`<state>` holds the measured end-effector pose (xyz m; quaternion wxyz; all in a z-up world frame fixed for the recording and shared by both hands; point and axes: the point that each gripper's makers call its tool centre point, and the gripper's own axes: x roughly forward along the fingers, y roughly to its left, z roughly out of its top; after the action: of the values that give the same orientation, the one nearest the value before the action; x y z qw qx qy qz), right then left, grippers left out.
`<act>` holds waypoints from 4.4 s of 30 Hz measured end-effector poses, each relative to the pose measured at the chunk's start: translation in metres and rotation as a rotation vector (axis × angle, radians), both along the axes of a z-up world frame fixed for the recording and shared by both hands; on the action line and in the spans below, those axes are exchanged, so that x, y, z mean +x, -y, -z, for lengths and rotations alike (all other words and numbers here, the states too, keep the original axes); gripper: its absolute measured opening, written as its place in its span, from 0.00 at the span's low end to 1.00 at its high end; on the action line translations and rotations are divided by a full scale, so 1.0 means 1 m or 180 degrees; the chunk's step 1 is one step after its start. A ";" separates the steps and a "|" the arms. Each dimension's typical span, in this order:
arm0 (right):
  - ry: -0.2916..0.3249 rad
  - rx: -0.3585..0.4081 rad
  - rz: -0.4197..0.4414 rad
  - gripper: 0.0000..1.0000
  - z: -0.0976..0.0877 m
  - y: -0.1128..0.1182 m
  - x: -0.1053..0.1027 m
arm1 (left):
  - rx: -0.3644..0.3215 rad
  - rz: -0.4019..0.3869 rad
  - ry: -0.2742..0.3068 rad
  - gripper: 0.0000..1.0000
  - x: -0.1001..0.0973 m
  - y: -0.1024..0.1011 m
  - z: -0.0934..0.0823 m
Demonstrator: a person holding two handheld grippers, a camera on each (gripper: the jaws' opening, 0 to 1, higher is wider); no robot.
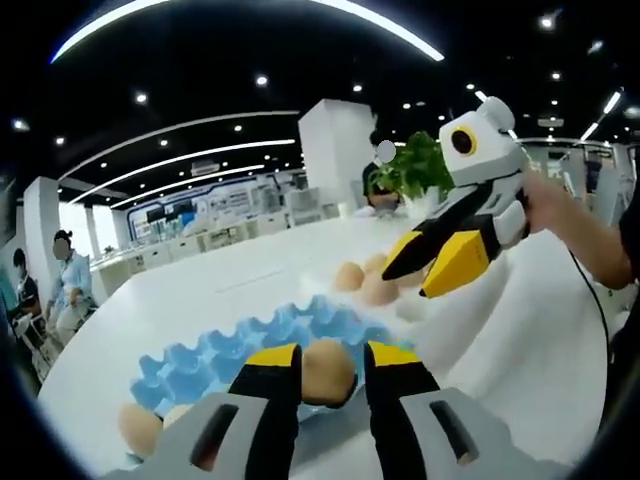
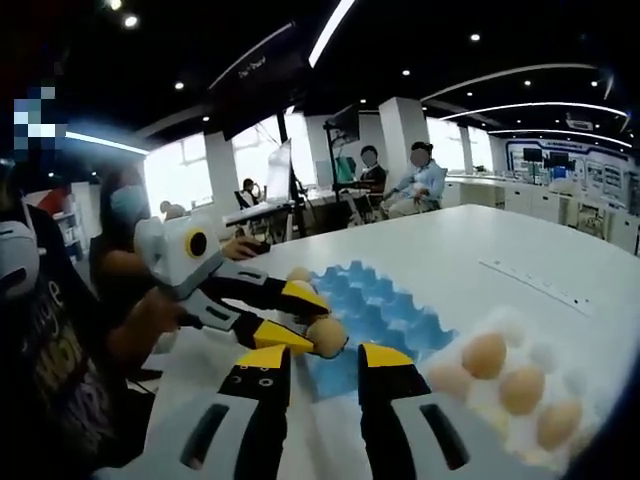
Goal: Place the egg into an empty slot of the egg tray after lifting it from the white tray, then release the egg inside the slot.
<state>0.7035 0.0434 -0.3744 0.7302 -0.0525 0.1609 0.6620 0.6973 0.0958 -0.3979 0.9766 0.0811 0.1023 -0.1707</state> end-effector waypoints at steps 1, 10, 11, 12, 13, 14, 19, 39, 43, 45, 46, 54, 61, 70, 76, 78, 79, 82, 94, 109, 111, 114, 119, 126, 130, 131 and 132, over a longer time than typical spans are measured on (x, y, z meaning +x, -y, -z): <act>0.0014 -0.0011 0.0004 0.28 0.000 0.002 0.001 | -0.0031 0.0029 0.0015 0.27 0.000 0.001 -0.001; 0.0116 -0.0172 0.0075 0.28 0.005 0.022 0.009 | -0.0189 0.0141 0.0063 0.37 -0.003 0.007 -0.007; 0.0131 -0.0182 0.0093 0.28 0.006 0.026 0.010 | -0.0209 0.0159 0.0059 0.38 -0.003 0.009 -0.007; 0.0140 -0.0198 0.0100 0.28 0.006 0.028 0.011 | -0.0213 0.0175 0.0051 0.38 -0.003 0.010 -0.006; 0.0155 -0.0213 0.0119 0.28 0.006 0.033 0.012 | -0.0212 0.0177 0.0049 0.39 -0.003 0.011 -0.006; 0.0167 -0.0215 0.0137 0.28 0.006 0.035 0.013 | -0.0208 0.0175 0.0050 0.39 -0.004 0.011 -0.006; 0.0181 -0.0251 0.0224 0.28 0.010 0.048 0.016 | -0.0220 0.0209 0.0053 0.39 -0.004 0.013 -0.007; 0.0276 -0.0462 0.0583 0.28 0.020 0.111 0.033 | -0.0259 0.0361 0.0003 0.49 -0.005 0.026 -0.007; 0.0283 -0.0462 0.0674 0.28 0.019 0.124 0.038 | -0.0258 0.0391 -0.0005 0.50 -0.005 0.030 -0.007; 0.0309 -0.0468 0.0739 0.28 0.018 0.131 0.039 | -0.0273 0.0421 -0.0016 0.50 -0.005 0.032 -0.006; 0.0314 -0.0478 0.0769 0.28 0.018 0.136 0.040 | -0.0275 0.0423 -0.0016 0.50 -0.005 0.033 -0.006; 0.0324 -0.0525 0.1007 0.28 0.019 0.171 0.055 | -0.0260 0.0419 -0.0069 0.56 -0.004 0.034 -0.002; 0.0336 -0.0617 0.1186 0.28 0.023 0.195 0.060 | -0.0272 0.0457 -0.0064 0.56 -0.004 0.037 -0.002; 0.0354 -0.0718 0.1436 0.28 0.028 0.224 0.064 | -0.0285 0.0444 -0.0065 0.56 -0.004 0.033 -0.001; 0.0477 -0.0961 0.1569 0.29 0.038 0.236 0.069 | -0.0288 0.0456 -0.0062 0.56 -0.004 0.033 -0.001; 0.0483 -0.0998 0.1583 0.29 0.042 0.237 0.069 | -0.0294 0.0456 -0.0059 0.56 -0.004 0.033 -0.001; 0.0499 -0.1099 0.1608 0.29 0.047 0.242 0.071 | -0.0295 0.0456 -0.0059 0.56 -0.004 0.033 -0.001; 0.0371 -0.1052 0.1659 0.29 0.049 0.245 0.071 | -0.0307 0.0456 -0.0048 0.55 -0.005 0.033 -0.001; 0.0193 -0.0911 0.1687 0.29 0.051 0.242 0.068 | -0.0321 0.0469 -0.0047 0.55 -0.006 0.034 -0.001; 0.0160 -0.0686 0.1773 0.29 0.036 0.244 0.070 | -0.0344 0.0468 -0.0029 0.55 -0.008 0.032 -0.005; 0.0166 -0.0647 0.1752 0.29 0.030 0.242 0.070 | -0.0351 0.0480 -0.0026 0.55 -0.008 0.033 -0.005; 0.0204 -0.0629 0.1740 0.28 0.025 0.238 0.071 | -0.0359 0.0503 -0.0031 0.55 -0.009 0.035 -0.004; 0.0243 -0.0581 0.1727 0.28 0.019 0.231 0.073 | -0.0369 0.0525 -0.0020 0.55 -0.010 0.037 -0.006; 0.0289 -0.0519 0.1677 0.28 0.009 0.219 0.073 | -0.0384 0.0512 0.0001 0.54 -0.011 0.033 -0.007; 0.0315 -0.0467 0.1628 0.28 0.002 0.207 0.070 | -0.0392 0.0526 0.0001 0.54 -0.011 0.035 -0.008; 0.0319 -0.0449 0.1616 0.28 0.001 0.205 0.071 | -0.0395 0.0529 0.0002 0.54 -0.011 0.036 -0.008; 0.0324 -0.0415 0.1594 0.28 -0.001 0.200 0.071 | -0.0399 0.0531 0.0005 0.54 -0.011 0.036 -0.008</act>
<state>0.7747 -0.1568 -0.3734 0.8735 -0.0912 0.1742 0.4454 0.6865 0.0598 -0.3901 0.9622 0.0281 0.0835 -0.2575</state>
